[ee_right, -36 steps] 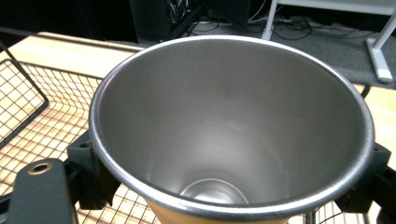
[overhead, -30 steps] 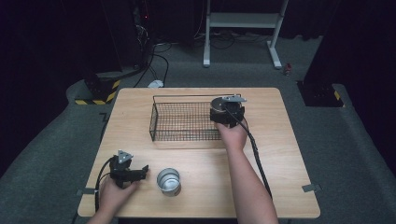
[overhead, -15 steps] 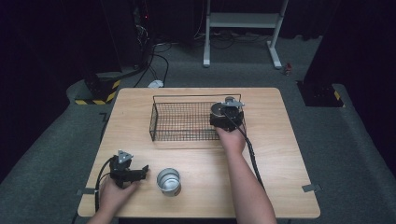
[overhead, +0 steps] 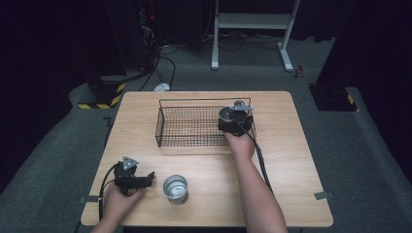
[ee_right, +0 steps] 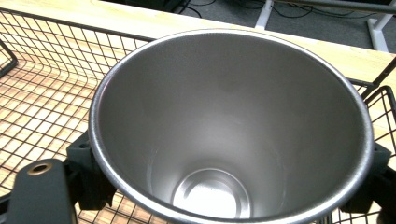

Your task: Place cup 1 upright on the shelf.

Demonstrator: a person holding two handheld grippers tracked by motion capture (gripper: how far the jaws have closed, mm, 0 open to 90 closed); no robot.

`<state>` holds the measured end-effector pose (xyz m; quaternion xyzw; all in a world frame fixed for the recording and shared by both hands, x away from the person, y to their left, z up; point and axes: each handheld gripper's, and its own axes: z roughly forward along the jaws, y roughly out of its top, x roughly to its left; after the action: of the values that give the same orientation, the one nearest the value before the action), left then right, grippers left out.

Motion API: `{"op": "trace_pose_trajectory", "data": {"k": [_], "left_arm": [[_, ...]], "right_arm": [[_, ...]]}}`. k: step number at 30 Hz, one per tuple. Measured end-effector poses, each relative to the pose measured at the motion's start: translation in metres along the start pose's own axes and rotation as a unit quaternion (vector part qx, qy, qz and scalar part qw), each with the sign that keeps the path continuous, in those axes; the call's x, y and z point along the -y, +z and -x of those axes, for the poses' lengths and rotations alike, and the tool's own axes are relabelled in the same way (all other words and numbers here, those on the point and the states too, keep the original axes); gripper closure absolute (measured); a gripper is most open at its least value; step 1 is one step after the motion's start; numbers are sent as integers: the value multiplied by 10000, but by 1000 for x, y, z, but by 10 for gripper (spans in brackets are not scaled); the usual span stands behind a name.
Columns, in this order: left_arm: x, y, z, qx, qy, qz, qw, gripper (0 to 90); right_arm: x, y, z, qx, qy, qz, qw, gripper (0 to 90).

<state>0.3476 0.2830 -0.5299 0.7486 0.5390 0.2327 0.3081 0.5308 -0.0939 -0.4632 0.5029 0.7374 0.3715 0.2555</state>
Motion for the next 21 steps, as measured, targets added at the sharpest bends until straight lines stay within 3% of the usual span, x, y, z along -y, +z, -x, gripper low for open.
{"op": "trace_pose_trajectory", "data": {"k": [21], "left_arm": [[0,0,0,-1,0,2,10000,42]], "right_arm": [[5,-2,1,-10,6,-47,10000,132]]}}
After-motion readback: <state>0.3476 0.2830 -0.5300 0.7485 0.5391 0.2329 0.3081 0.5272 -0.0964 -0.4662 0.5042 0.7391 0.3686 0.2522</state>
